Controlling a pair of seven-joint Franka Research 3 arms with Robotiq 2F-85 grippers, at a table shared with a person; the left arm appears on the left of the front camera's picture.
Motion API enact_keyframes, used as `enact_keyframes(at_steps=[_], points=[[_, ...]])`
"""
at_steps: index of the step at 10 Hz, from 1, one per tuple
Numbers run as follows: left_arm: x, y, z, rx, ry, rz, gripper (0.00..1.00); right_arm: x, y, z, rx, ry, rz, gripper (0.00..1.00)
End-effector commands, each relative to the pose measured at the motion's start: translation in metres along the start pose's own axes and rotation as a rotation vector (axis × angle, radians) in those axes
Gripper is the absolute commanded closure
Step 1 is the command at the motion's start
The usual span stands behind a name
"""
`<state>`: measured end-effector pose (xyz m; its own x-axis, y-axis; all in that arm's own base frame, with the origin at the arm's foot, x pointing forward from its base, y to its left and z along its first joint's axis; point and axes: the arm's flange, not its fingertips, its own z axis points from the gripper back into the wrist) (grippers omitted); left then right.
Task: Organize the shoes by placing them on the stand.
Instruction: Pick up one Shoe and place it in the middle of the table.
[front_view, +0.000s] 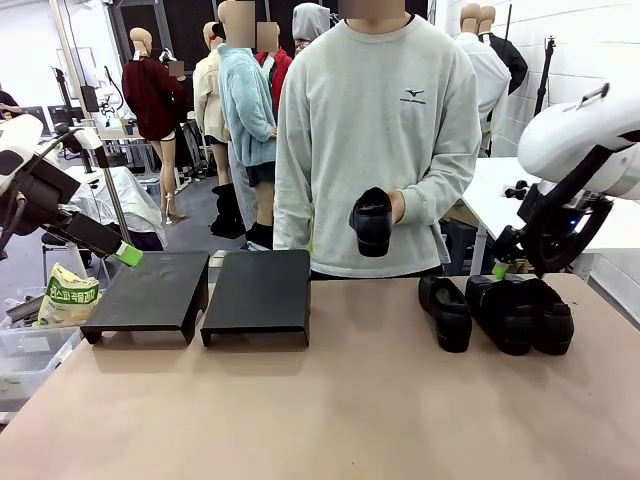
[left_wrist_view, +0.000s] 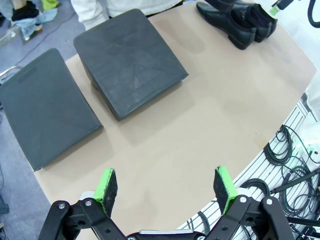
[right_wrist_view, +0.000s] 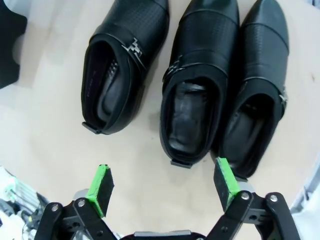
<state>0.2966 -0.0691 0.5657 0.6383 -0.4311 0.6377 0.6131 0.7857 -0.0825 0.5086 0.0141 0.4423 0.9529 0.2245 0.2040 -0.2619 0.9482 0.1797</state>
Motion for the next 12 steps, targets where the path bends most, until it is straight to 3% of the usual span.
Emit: enact_keyframes(at_steps=[1, 3, 5, 7, 9, 12], points=[[-0.001, 0.001, 0.000, -0.009, -0.002, -0.004, 0.00, 0.015, 0.009, -0.002, -0.064, 0.057, 0.001, 0.00], [-0.001, 0.001, 0.000, -0.009, -0.002, -0.004, 0.00, 0.021, 0.016, -0.005, -0.094, 0.062, 0.000, 0.00], [-0.001, 0.001, 0.000, -0.009, -0.002, -0.004, 0.00, 0.024, 0.018, -0.006, -0.106, 0.035, 0.004, 0.37], [-0.001, 0.001, 0.000, -0.009, -0.002, -0.004, 0.00, 0.024, 0.034, -0.006, -0.133, 0.008, 0.011, 0.37], [-0.001, 0.001, 0.000, -0.009, -0.002, -0.004, 0.00, 0.024, 0.047, -0.017, -0.123, 0.043, -0.056, 0.37], [-0.001, 0.001, 0.000, -0.009, -0.002, -0.004, 0.00, 0.029, 0.035, -0.045, -0.165, 0.064, -0.100, 0.37]])
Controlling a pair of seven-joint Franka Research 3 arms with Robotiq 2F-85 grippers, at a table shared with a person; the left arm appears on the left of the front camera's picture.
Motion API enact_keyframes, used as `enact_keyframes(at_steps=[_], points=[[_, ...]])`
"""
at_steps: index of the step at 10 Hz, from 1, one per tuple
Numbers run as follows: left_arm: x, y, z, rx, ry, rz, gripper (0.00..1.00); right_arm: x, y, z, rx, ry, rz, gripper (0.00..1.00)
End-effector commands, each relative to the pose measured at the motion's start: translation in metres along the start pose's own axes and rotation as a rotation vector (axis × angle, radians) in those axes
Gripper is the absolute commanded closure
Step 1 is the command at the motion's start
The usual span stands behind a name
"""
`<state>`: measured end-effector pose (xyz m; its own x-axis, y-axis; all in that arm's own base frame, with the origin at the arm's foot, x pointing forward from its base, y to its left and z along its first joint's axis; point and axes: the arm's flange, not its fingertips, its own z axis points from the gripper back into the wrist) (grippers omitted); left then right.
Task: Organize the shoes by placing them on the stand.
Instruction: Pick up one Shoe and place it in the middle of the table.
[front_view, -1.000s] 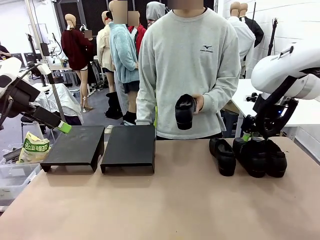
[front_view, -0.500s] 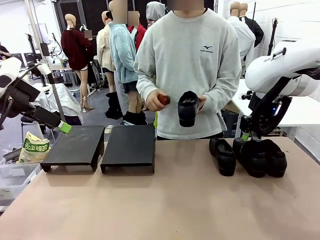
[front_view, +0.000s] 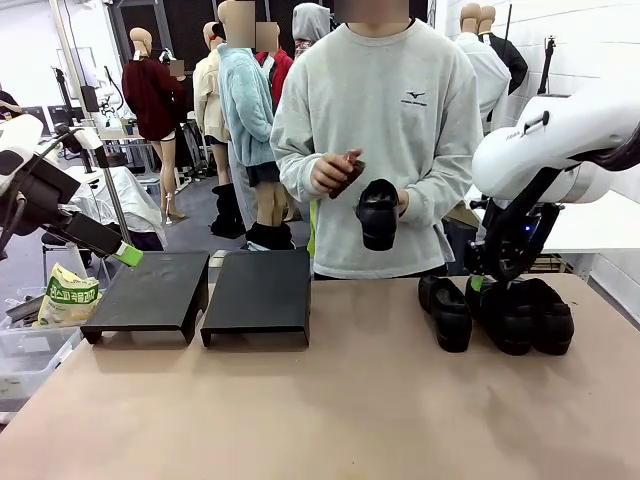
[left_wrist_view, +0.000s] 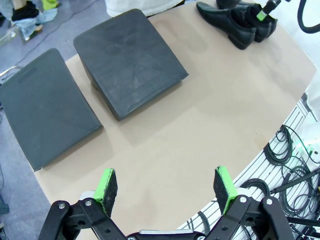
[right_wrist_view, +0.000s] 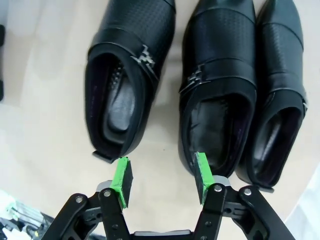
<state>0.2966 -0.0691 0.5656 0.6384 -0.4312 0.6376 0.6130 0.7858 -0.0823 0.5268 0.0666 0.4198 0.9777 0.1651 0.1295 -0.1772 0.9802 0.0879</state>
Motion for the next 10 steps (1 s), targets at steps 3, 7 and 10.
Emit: enact_keyframes(at_steps=[3, 7, 10], points=[[-0.001, 0.001, 0.000, -0.009, -0.002, -0.004, 0.00, 0.008, -0.011, -0.023, -0.083, 0.003, -0.023, 0.37], [-0.001, 0.001, 0.000, -0.009, -0.002, -0.004, 0.00, 0.017, -0.024, -0.050, -0.107, 0.042, -0.024, 0.37], [-0.001, 0.001, 0.000, -0.009, -0.002, -0.004, 0.00, 0.022, -0.020, -0.059, -0.128, 0.082, -0.006, 0.37]])
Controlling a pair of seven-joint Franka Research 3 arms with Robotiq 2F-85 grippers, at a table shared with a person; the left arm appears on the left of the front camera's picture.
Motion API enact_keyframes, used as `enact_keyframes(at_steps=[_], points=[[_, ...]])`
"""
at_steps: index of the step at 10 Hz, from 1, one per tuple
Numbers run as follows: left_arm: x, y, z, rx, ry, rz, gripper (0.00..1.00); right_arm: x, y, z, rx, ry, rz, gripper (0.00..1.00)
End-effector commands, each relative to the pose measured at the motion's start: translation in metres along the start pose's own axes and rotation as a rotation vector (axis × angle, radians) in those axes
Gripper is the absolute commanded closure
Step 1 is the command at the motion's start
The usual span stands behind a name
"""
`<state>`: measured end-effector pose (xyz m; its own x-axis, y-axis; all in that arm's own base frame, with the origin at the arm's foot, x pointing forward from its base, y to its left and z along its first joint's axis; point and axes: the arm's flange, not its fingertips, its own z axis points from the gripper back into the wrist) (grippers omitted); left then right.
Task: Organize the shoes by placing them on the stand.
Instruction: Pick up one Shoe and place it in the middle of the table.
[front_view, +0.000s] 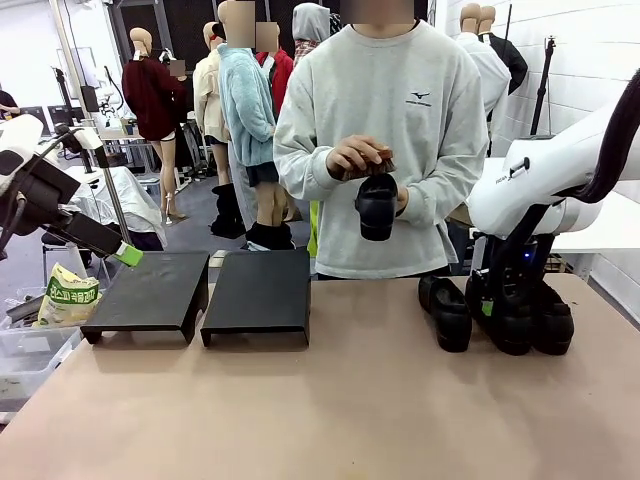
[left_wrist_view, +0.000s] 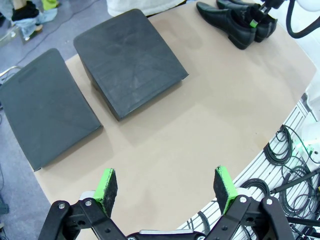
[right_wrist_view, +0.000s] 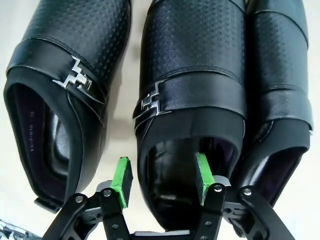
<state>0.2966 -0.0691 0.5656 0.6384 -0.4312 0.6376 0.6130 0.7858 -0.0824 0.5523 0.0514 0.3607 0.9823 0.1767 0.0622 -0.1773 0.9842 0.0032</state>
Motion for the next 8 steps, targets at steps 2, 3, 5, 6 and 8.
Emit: enact_keyframes(at_steps=[2, 3, 5, 6, 8], points=[[-0.0006, 0.0013, 0.0005, -0.009, -0.002, -0.004, 0.00, 0.0086, 0.0066, -0.0049, -0.032, 0.036, -0.009, 0.37], [-0.0006, 0.0013, 0.0005, -0.009, -0.002, -0.004, 0.00, 0.0094, 0.0083, -0.0061, -0.025, 0.037, -0.004, 0.37], [-0.0006, 0.0013, 0.0005, -0.009, -0.002, -0.004, 0.00, 0.0117, 0.0128, -0.0080, -0.003, 0.033, 0.014, 0.59], [-0.0006, 0.0013, 0.0005, -0.009, -0.002, -0.004, 0.00, 0.0133, 0.0134, -0.0082, 0.004, 0.035, 0.008, 0.76], [-0.0006, 0.0013, 0.0005, -0.009, -0.002, -0.004, 0.00, 0.0133, 0.0136, -0.0105, 0.011, 0.035, -0.001, 1.00]])
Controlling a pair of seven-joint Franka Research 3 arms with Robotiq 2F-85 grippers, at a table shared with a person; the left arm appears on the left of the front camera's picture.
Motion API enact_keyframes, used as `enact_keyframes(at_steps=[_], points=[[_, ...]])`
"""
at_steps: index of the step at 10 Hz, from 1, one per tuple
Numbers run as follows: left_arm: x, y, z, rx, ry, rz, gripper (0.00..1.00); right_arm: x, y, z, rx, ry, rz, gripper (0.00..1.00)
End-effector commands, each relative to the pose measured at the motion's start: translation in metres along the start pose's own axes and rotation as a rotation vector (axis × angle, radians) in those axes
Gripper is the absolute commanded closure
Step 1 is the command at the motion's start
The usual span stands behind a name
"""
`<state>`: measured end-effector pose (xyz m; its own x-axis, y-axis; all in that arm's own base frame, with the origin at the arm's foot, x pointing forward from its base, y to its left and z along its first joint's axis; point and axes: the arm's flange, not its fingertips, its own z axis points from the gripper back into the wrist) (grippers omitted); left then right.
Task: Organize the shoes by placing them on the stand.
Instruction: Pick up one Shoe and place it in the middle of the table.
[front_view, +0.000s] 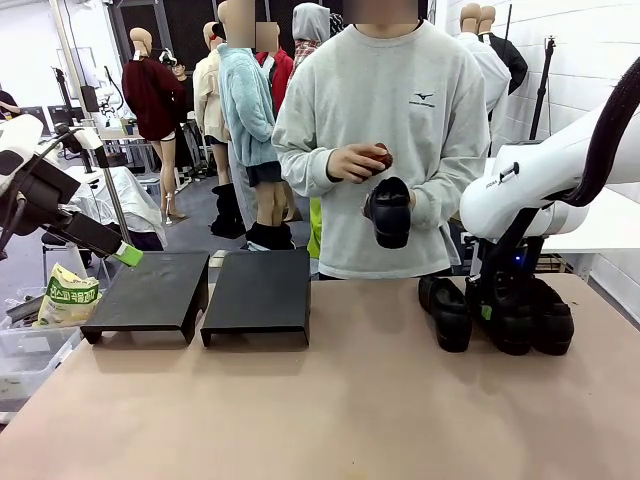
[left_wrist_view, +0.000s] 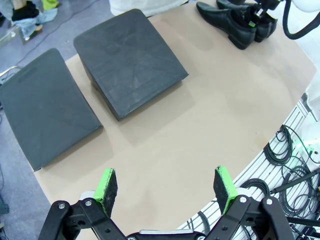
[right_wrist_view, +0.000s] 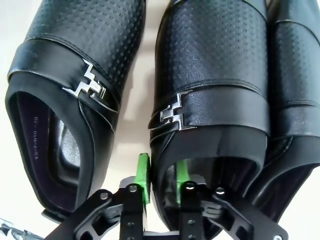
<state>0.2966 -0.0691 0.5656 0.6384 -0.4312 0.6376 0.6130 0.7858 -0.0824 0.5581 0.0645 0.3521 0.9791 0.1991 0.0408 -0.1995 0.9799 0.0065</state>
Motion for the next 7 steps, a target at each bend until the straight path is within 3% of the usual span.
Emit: enact_keyframes(at_steps=[1, 6, 7], points=[[-0.001, 0.001, 0.000, -0.009, -0.002, -0.004, 0.00, 0.007, 0.001, -0.001, 0.014, 0.017, -0.026, 1.00], [-0.001, 0.001, 0.000, -0.009, -0.002, -0.004, 0.00, 0.007, -0.001, 0.002, 0.048, 0.018, -0.056, 1.00], [-0.001, 0.001, 0.000, -0.009, -0.002, -0.004, 0.00, 0.001, 0.002, 0.018, 0.040, -0.022, -0.083, 1.00]])
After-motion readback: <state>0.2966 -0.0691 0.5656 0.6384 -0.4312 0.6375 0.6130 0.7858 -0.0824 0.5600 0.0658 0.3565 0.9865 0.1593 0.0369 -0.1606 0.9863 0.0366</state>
